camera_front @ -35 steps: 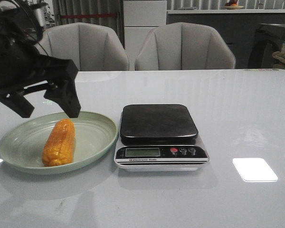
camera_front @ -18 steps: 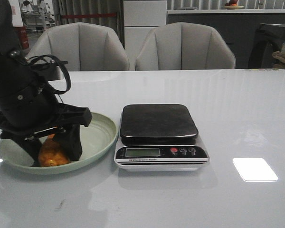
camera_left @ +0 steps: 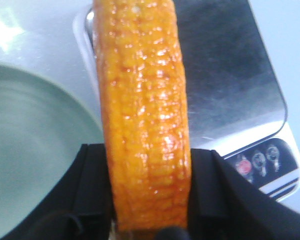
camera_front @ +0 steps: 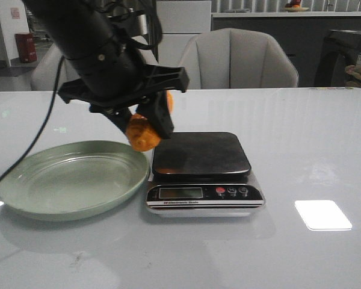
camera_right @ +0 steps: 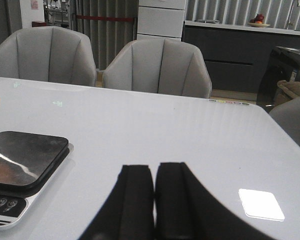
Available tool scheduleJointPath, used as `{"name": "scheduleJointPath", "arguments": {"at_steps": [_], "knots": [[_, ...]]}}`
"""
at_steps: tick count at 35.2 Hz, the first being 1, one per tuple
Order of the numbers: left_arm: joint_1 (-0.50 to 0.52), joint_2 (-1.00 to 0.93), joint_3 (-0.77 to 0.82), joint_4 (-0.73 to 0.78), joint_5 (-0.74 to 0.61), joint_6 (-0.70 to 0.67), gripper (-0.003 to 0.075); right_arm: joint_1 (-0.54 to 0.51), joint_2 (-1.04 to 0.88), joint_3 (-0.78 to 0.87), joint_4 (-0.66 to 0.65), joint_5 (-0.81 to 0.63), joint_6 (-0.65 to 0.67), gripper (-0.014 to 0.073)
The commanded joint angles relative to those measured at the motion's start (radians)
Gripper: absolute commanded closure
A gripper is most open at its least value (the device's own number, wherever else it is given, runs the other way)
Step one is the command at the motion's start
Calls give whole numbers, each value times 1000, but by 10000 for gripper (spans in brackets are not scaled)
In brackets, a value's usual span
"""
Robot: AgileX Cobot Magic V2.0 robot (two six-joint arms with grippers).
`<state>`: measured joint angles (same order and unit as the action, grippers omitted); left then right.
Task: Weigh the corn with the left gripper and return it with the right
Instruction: 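Lift the corn with the left gripper and place it on the scale, then open the left gripper and raise it away from the scale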
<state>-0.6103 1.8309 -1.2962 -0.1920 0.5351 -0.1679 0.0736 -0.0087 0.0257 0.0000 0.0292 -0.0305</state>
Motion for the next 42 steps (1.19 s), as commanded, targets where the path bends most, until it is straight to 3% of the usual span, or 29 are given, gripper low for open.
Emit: {"name": "scheduleJointPath", "arguments": {"at_steps": [1,5,8,14,16,30,42], "knots": [[-35,-4,-73,-50,-38,0,593,-8,-20,10,-12,-76,-9,403],[-65,41,-118,-52,-40,0,586,-8,-20,10,-12,-76,-9,403],[-74,66,-139,-52,-38,0,519,-8,-20,10,-12,-76,-9,403],[-74,77,-148,-63,-56,0,219,-8,-20,10,-12,-76,-9,403],[-74,77,-156,-63,-52,0,161,-8,-20,10,-12,-76,-9,403],[-52,-87,-154,-6,-31,0,165,-8,-20,10,-12,-76,-9,403],[56,-471,229,51,-112,0,232,-8,-20,10,-12,-76,-9,403]]}}
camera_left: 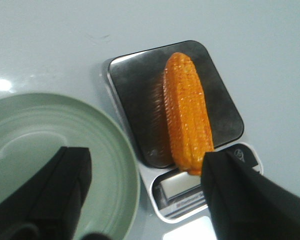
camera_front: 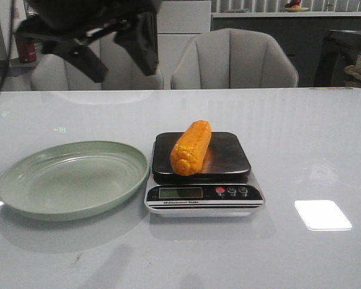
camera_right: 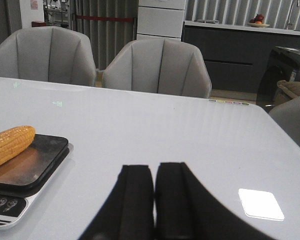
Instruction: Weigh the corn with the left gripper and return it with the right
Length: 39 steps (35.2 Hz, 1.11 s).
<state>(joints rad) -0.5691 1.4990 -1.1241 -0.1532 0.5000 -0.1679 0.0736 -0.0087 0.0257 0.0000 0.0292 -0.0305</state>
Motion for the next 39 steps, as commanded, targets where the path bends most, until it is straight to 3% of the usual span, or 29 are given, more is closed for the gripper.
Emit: {"name": "scheduleJointPath", "arguments": {"at_steps": [1,8,20,24,29,35,39], "knots": [[19,-185,97,20,-82,0,232,-8,-20,10,-12,-76,-9,403],[26,-489,316,63,-82,0,232,-8,-20,10,-12,-76,-9,403],[26,-1031,556,182,-86,0,239,-8,-20,10,-12,-76,-9,403],[26,-1183,631,216,-86,0,321,-8,-20,10,-12,-78,-9,403],[26,-1317,710,224,-86,0,608,-8,-20,9,-12,-133,-9,403],[26,-1381,754,251,-126,0,597,-5,-20,3,-12,-373,47,403],[26,-1381,758,260,-165,0,606,-5,15,-81,-12,-286,112,403]]}}
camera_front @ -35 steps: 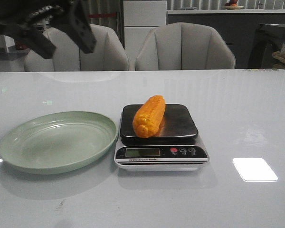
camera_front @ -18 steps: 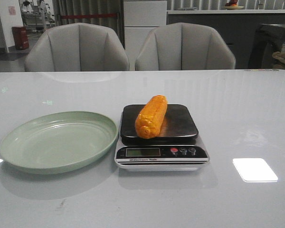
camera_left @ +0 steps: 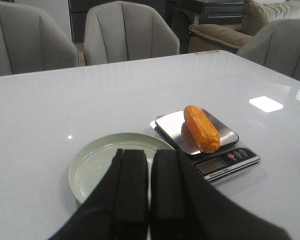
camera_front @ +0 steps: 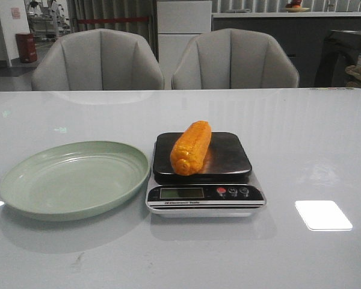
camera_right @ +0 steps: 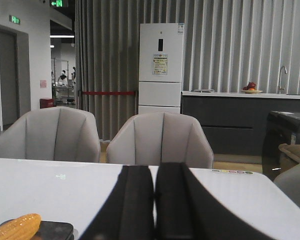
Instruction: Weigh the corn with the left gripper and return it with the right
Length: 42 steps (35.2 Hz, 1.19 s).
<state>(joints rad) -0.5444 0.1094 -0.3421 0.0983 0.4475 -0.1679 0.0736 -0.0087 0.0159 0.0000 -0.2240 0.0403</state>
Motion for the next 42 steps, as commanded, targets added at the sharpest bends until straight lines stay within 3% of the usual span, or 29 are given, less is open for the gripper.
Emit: {"name": "scheduleJointPath", "arguments": {"at_steps": [1,11,16,21,24,29,34,42], "knots": [[1,8,-25,9,-116,0,606,-5,35,-108,-12,14,55,403],[1,8,-22,17,-118,0,606,-5,353,-436,-11,341,75,403],[1,8,-22,17,-118,0,606,-5,459,-523,-7,515,75,403],[1,8,-20,17,-118,0,606,-5,498,-526,0,545,75,403],[1,8,-21,19,-118,0,606,-5,514,-527,98,544,79,393],[1,8,-21,33,-118,0,606,22,567,-555,172,577,69,260],[1,8,-21,33,-118,0,606,103,673,-614,172,581,63,0],[1,8,-21,33,-119,0,606,299,877,-739,172,583,62,-3]]}}
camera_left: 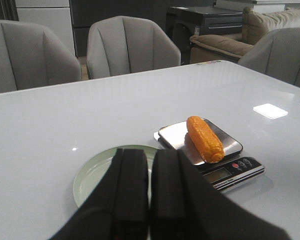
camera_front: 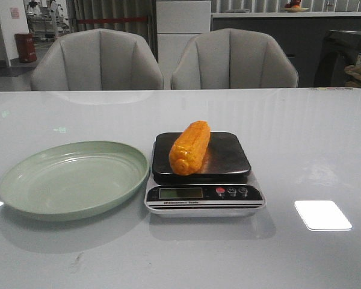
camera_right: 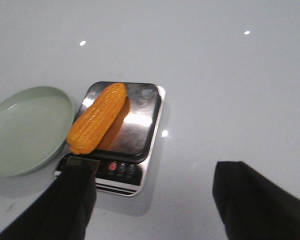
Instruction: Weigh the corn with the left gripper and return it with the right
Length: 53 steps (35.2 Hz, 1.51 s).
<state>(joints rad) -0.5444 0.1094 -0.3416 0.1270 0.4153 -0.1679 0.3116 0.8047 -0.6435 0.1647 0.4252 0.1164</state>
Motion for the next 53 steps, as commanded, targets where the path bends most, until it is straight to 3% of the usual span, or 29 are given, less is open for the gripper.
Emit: {"name": "scheduleJointPath", "arguments": {"at_steps": [1,7,17,23,30,40,53], "knots": [[1,8,-22,5,-87,0,606,90,97,-96,7,-67,-14,-3],[1,8,-22,5,-87,0,606,202,303,-265,7,-19,-14,-3],[1,8,-22,5,-85,0,606,214,619,-592,-3,174,74,-3],[1,8,-22,5,-85,0,606,222,763,-753,-82,242,216,-3],[1,8,-22,5,-85,0,606,266,897,-881,-247,330,470,-3],[1,8,-22,5,-85,0,606,300,1048,-985,-267,434,639,-3],[1,8,-22,5,-83,0,606,302,1154,-998,-250,466,683,1]]}}
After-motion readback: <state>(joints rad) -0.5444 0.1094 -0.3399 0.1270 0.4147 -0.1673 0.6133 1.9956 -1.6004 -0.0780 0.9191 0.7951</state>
